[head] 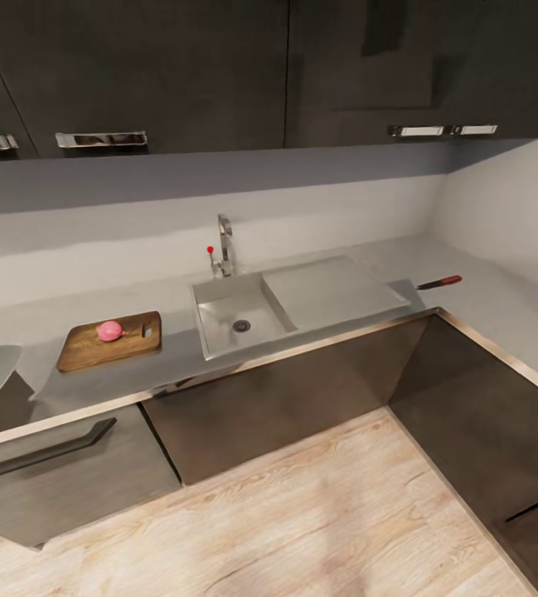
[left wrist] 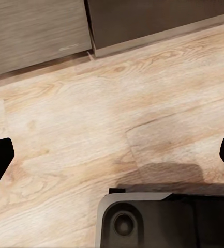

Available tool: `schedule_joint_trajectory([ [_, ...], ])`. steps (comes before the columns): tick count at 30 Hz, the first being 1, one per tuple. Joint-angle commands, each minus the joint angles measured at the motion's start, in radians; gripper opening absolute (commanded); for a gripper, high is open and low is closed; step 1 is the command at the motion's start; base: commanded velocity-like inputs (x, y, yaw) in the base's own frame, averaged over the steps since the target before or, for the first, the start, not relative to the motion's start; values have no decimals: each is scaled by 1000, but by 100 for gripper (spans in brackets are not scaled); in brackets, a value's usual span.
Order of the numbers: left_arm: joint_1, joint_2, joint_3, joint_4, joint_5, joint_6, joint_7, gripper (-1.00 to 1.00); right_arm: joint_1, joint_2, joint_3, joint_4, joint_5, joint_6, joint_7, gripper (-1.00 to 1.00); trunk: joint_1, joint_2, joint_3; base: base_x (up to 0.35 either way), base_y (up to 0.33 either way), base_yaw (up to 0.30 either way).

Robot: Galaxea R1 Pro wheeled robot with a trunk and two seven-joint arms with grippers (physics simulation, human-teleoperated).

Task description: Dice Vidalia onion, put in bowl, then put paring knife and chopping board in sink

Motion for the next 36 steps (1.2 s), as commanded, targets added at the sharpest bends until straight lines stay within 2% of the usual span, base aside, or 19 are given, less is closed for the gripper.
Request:
schedule_joint_trajectory([
  [1,0,1,-6,-1,2,-2,10,100,-1,-1,9,0,-10,-3,-4,100,1,-2,0,0,0,0],
  [36,0,1,-5,0,2,-1,10,100,-1,-1,9,0,-10,-3,-4,100,1,-2,55,0,0,0],
])
